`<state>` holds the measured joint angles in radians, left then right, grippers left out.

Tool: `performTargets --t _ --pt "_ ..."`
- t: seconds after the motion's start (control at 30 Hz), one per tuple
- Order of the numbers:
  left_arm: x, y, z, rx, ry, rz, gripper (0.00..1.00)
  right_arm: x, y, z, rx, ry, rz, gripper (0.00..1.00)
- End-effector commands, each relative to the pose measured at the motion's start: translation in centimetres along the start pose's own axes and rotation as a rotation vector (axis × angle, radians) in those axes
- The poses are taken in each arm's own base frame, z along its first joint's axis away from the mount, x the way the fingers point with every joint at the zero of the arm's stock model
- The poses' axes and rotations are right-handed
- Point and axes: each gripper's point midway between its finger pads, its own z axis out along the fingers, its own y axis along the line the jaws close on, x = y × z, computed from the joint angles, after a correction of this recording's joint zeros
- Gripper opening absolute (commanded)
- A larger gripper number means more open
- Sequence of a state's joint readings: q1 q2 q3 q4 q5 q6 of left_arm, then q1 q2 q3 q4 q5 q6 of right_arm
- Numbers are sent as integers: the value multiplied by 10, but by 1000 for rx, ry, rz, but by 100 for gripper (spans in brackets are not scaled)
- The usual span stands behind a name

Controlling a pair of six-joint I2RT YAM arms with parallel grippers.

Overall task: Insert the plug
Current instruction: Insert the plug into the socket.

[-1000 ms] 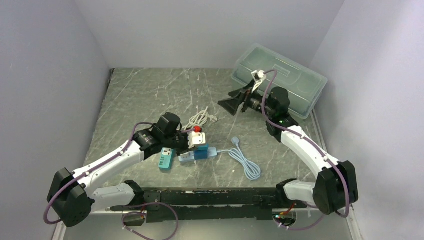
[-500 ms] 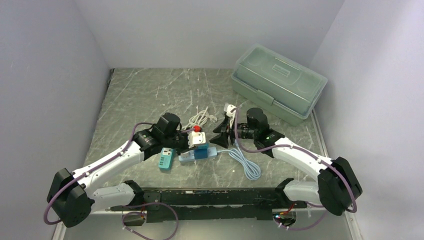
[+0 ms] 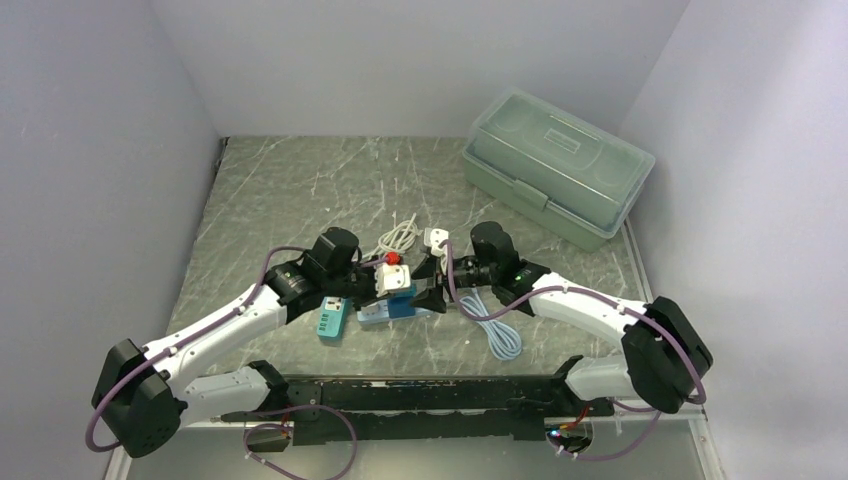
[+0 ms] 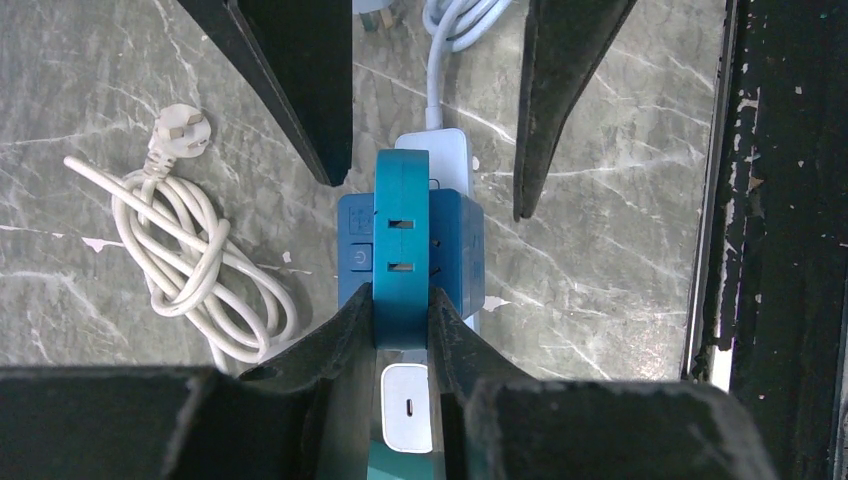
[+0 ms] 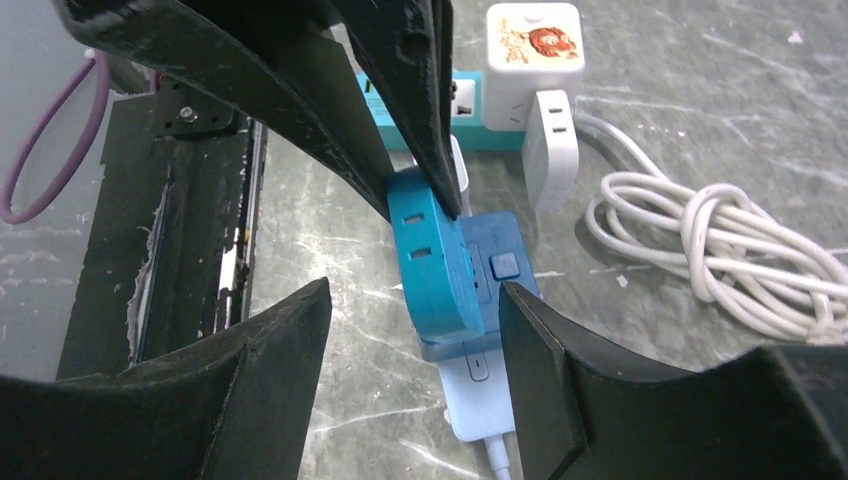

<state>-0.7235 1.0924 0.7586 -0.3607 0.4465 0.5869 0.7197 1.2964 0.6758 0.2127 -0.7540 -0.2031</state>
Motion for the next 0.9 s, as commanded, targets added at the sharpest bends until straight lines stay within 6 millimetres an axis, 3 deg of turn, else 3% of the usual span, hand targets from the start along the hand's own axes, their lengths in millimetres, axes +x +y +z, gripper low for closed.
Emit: performTargets --t 0.0,0.13,0.27,0.33,0.47,0.57,0.7,0.87 --pt "30 -12 3 24 100 -69 0 -39 -2 6 -37 -89 -145 65" --pt "27 -15 3 37 90 -97 0 -39 1 9 -74 -75 -152 53" --pt "29 -20 4 50 94 -115 0 -31 4 14 -110 -42 -141 24" --pt "29 -21 4 53 93 -124 0 -27 6 16 -120 -32 -134 24" --pt "30 -23 2 48 95 -131 0 -20 11 20 -142 -10 -130 47" --pt "30 -23 3 48 93 -135 0 -14 12 23 -151 9 -129 49" --pt "26 -23 3 49 84 -134 0 -7 9 28 -138 32 -128 46" --pt "26 -24 3 48 85 -130 0 -3 5 35 -131 40 -122 29"
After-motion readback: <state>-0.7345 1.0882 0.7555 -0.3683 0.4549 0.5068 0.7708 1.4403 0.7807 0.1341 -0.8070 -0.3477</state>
